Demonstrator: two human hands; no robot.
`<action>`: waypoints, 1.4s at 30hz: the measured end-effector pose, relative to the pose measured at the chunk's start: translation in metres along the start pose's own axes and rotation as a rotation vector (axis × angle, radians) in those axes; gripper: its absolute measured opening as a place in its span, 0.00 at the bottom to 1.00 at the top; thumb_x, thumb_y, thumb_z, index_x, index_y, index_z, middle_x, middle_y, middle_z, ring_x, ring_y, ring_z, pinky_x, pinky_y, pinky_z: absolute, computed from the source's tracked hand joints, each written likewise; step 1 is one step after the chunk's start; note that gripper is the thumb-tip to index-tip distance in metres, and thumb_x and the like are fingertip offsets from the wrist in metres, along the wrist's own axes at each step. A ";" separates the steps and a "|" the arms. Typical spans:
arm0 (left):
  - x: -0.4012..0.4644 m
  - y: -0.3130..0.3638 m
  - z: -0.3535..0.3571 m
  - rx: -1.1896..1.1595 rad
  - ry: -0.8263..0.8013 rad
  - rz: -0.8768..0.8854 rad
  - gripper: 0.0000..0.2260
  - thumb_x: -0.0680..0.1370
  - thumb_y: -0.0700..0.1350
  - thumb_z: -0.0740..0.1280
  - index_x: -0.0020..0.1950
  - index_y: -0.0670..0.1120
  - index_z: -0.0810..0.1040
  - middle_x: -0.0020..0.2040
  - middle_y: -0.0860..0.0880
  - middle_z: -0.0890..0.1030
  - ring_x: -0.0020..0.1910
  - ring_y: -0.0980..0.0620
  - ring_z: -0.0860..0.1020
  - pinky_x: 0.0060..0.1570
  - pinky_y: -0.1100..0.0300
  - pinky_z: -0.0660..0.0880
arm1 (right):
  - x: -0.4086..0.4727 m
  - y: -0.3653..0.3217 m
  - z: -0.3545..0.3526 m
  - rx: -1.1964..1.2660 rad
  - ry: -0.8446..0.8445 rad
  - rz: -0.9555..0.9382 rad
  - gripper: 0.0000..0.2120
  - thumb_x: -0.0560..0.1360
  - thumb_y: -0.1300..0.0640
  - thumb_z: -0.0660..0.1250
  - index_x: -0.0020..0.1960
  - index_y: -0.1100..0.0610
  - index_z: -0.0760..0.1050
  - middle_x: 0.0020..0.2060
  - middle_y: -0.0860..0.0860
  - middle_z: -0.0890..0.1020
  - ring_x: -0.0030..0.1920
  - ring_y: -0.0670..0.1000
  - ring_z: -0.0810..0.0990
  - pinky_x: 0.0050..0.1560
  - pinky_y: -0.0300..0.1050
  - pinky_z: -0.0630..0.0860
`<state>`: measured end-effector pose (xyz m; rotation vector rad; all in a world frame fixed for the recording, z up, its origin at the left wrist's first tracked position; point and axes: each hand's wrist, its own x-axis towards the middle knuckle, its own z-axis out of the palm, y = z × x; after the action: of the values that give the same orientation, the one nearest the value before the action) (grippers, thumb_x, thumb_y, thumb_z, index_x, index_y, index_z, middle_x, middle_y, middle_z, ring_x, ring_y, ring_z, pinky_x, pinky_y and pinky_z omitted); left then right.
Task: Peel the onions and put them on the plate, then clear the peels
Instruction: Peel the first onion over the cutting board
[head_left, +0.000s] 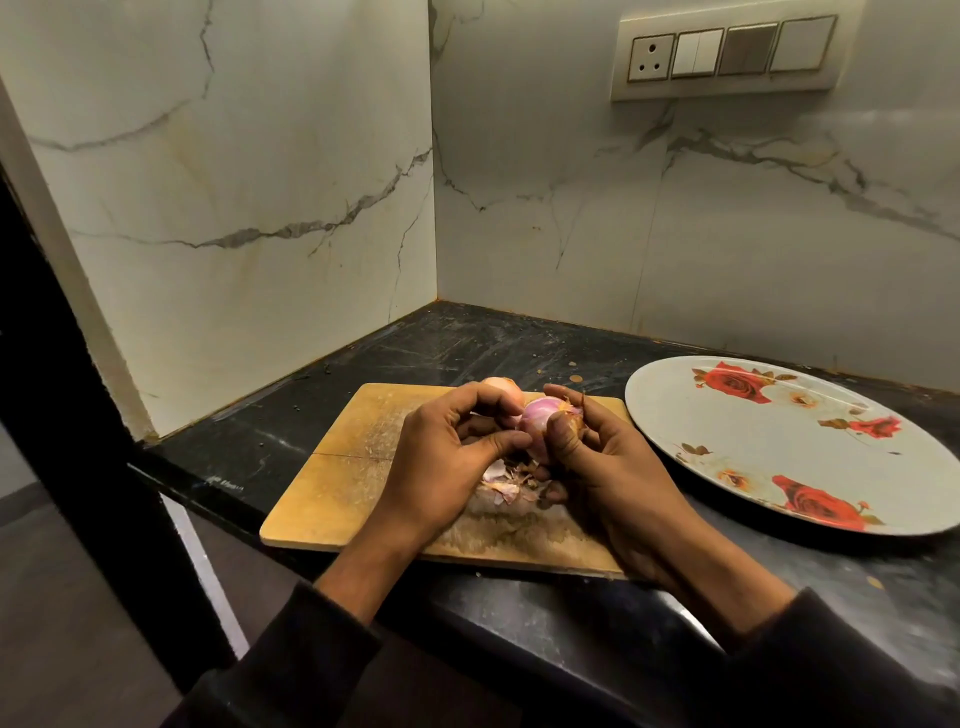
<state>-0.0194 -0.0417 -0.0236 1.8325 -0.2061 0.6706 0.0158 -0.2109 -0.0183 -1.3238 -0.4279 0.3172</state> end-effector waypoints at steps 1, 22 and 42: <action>0.000 0.000 0.000 0.011 -0.001 0.000 0.10 0.70 0.36 0.77 0.49 0.45 0.83 0.46 0.52 0.85 0.47 0.57 0.85 0.49 0.63 0.81 | 0.000 0.000 0.000 -0.001 0.002 -0.001 0.26 0.72 0.51 0.69 0.69 0.51 0.73 0.57 0.58 0.82 0.38 0.47 0.84 0.32 0.39 0.79; 0.001 -0.002 -0.001 0.013 -0.020 0.039 0.06 0.76 0.35 0.72 0.47 0.46 0.82 0.45 0.56 0.84 0.46 0.56 0.83 0.45 0.64 0.79 | 0.000 0.000 0.001 -0.061 0.023 0.007 0.25 0.74 0.49 0.68 0.69 0.55 0.74 0.50 0.57 0.86 0.39 0.54 0.83 0.39 0.49 0.82; -0.002 0.007 0.001 -0.022 -0.084 0.070 0.08 0.75 0.34 0.72 0.47 0.46 0.79 0.43 0.59 0.82 0.45 0.60 0.82 0.44 0.68 0.77 | -0.005 -0.009 0.009 0.037 0.019 0.066 0.19 0.80 0.47 0.61 0.61 0.59 0.78 0.41 0.53 0.87 0.35 0.47 0.84 0.30 0.37 0.78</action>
<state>-0.0236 -0.0460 -0.0192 1.8406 -0.3335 0.6373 0.0067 -0.2078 -0.0085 -1.3058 -0.3610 0.3657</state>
